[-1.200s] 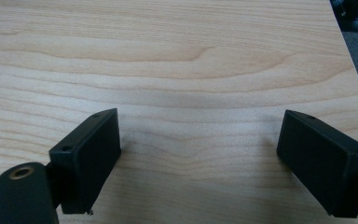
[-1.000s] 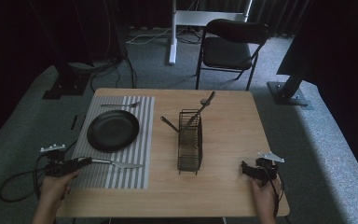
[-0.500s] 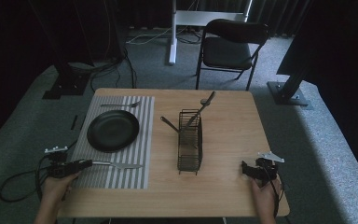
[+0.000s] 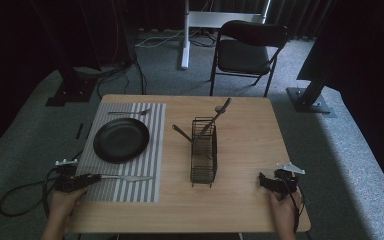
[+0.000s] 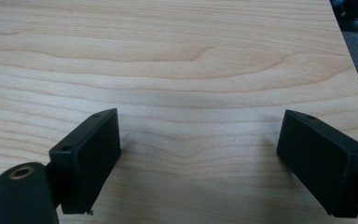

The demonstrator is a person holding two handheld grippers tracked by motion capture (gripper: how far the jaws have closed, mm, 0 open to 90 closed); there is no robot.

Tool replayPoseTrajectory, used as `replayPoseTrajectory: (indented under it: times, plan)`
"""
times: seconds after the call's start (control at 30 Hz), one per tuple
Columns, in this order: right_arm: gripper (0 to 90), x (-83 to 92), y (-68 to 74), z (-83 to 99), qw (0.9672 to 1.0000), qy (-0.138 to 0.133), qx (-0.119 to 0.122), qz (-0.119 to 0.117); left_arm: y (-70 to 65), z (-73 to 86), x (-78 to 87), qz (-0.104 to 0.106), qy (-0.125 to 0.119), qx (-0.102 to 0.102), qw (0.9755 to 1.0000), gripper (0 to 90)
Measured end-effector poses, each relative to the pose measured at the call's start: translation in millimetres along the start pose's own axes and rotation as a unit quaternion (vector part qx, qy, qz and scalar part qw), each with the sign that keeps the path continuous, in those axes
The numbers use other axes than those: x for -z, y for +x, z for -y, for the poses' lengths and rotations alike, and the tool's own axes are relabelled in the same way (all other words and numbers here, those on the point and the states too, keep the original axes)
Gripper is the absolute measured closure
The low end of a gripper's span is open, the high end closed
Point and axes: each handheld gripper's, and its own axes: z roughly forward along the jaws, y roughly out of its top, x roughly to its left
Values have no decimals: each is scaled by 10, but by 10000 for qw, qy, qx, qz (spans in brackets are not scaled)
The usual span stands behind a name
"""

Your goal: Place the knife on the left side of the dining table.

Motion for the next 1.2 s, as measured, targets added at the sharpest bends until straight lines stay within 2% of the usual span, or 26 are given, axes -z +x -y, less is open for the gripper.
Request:
replayPoseTrajectory:
  times: [0.1, 0.17, 0.3, 0.4, 0.63, 0.67, 0.8, 0.93, 1.07, 1.1, 1.17, 1.2]
  plan:
    - [125, 0, 0, 0, 10000, 0, -1, 0, -45, 4, -11, -155, -17, -155, 9998, 485]
    - [125, 0, 0, 0, 10000, 0, -1, -1, -62, 5, -18, -309, -42, -221, 9993, 435]
    - [125, 1, 0, 0, 10000, 4, 0, 1, -79, 18, 7, -409, -127, -242, 9988, 436]
    - [125, 1, 0, 0, 10000, 3, -5, 0, -90, 62, 40, -378, -238, -164, 9989, 435]
    - [125, 1, 1, -1, 10000, 3, -5, 1, -169, 188, 98, -266, -430, -169, 9986, 424]
    - [125, 1, 0, 0, 10000, 3, -5, 0, -233, 247, 106, -183, -537, -260, 9981, 424]
    - [125, 1, 1, 0, 10000, 2, -6, 1, -345, 339, 100, -214, -735, -483, 9959, 398]
    - [125, 1, 0, 0, 10000, 2, -5, -1, -417, 396, 96, -268, -847, -644, 9940, 349]
    - [125, 1, 0, -1, 10000, 2, -5, 1, -465, 441, 83, -351, -880, -660, 9933, 227]
    - [125, 1, 1, 0, 10000, 3, -5, 0, -494, 490, 66, -455, -895, -627, 9930, 175]
    - [125, 1, 1, 0, 10000, 2, -6, 0, -520, 529, 55, -687, -947, -661, 9909, 164]
    - [125, 1, 1, 0, 10000, 2, -6, 0, -520, 529, 55, -687, -947, -661, 9909, 112]
